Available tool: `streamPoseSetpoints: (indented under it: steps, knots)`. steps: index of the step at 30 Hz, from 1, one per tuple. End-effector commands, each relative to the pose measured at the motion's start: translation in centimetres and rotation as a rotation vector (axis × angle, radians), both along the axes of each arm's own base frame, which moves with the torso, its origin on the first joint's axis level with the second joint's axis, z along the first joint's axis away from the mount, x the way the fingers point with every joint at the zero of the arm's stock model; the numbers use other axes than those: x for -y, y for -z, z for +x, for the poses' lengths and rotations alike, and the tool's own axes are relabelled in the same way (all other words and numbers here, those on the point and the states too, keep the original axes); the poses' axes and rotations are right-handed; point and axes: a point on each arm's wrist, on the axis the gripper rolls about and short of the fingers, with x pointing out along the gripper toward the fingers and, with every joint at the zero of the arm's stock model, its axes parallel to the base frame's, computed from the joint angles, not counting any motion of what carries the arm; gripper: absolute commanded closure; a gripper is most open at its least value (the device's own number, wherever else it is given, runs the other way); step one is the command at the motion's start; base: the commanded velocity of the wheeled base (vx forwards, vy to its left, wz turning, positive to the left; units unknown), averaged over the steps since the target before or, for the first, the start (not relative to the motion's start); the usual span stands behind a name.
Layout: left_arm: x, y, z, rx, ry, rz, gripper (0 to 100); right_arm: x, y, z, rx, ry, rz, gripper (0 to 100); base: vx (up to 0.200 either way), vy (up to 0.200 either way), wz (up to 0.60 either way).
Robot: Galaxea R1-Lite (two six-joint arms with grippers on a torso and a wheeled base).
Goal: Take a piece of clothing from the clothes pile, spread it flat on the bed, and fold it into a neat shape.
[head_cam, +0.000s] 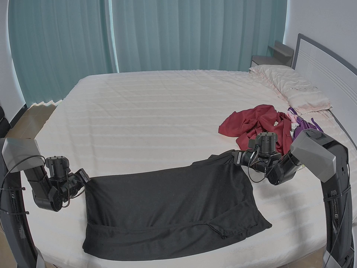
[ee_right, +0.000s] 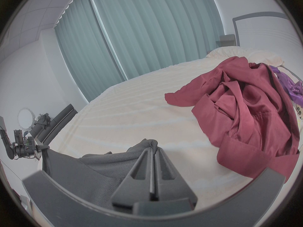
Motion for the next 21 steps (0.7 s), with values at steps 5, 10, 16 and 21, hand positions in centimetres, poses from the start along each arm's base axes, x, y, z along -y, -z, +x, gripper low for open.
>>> streamPoseSetpoints:
  steps: [5,10,16,21]
  knots:
    - [0.0,-0.2,-0.4,0.0,0.002,0.007,100,0.2,0.7,-1.0,-0.004,-0.011,-0.021,100,0.0,0.0,0.0]
    - [0.0,-0.9,-0.4,0.026,0.004,0.013,100,0.6,-0.7,-1.4,0.034,-0.004,-0.015,100,0.0,0.0,0.0]
    - [0.0,-1.1,-0.5,0.028,0.014,0.038,100,0.8,-1.1,-3.2,0.005,-0.016,-0.019,100,0.0,0.0,0.0]
    - [0.0,-1.3,-0.7,0.028,0.036,0.077,100,1.1,-1.4,-3.7,0.011,-0.011,-0.017,100,0.0,0.0,0.0]
